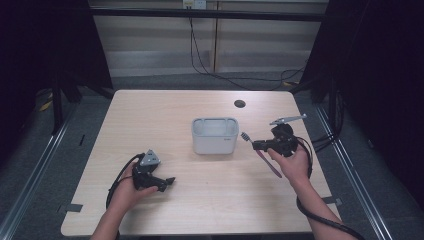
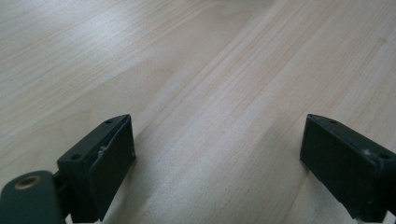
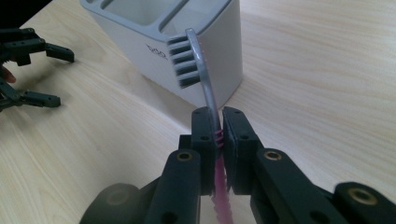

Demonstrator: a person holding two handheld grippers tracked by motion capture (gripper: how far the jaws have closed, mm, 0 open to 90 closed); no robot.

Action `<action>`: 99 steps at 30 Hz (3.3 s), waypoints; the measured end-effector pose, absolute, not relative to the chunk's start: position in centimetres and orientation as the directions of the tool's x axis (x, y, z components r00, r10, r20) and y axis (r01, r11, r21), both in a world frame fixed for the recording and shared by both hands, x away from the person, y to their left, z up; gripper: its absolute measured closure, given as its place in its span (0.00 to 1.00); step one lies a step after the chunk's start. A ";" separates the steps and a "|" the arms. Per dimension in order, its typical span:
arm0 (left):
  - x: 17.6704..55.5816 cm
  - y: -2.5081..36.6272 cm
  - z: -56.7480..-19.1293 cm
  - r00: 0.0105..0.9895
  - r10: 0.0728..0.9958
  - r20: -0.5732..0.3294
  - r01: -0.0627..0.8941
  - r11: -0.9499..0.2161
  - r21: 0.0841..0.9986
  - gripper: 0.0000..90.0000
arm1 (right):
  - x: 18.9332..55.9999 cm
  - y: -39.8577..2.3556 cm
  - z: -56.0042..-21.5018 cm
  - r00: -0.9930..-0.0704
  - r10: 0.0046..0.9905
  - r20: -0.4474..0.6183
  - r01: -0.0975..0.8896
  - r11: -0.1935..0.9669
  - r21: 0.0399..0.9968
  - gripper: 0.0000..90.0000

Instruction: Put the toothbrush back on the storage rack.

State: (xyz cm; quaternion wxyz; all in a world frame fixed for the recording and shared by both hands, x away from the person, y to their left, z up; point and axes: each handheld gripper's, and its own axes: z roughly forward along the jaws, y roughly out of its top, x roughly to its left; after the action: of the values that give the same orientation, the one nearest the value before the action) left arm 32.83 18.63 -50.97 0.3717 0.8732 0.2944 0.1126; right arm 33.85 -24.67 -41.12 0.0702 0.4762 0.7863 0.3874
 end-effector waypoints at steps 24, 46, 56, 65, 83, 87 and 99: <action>32.8 18.6 -51.0 0.801 0.598 -0.023 0.431 -0.550 0.715 0.11 | 34.0 -24.1 -38.0 -0.565 0.792 0.232 0.587 0.187 0.788 0.93; 32.8 18.6 -51.0 0.801 0.598 -0.023 0.431 -0.549 0.716 0.11 | 34.6 -23.6 -36.0 -0.579 0.773 0.257 0.510 0.098 0.855 0.93; 32.8 18.7 -51.0 0.800 0.599 -0.027 0.433 -0.546 0.717 0.11 | 35.1 -23.1 -35.2 -0.581 0.774 0.253 0.494 0.088 0.865 0.93; 32.8 18.7 -51.0 0.799 0.601 -0.028 0.435 -0.545 0.717 0.11 | 35.4 -22.8 -34.6 -0.586 0.770 0.250 0.474 0.076 0.877 0.93; 32.8 18.6 -51.0 0.802 0.597 -0.025 0.432 -0.550 0.715 0.11 | 36.1 -22.4 -33.6 -0.585 0.772 0.246 0.436 0.044 0.899 0.93; 32.8 18.6 -51.0 0.803 0.595 -0.023 0.429 -0.552 0.715 0.10 | 36.3 -22.2 -33.4 -0.588 0.771 0.244 0.425 0.038 0.904 0.93; 32.8 18.6 -51.0 0.803 0.596 -0.019 0.427 -0.553 0.715 0.10 | 36.8 -21.8 -32.9 -0.589 0.769 0.247 0.407 0.019 0.913 0.93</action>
State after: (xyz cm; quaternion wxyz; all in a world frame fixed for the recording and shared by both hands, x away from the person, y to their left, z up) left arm 32.85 18.60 -50.98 0.3711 0.8739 0.2926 0.1137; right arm 36.82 -21.81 -32.88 0.1622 0.4231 0.6951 0.5582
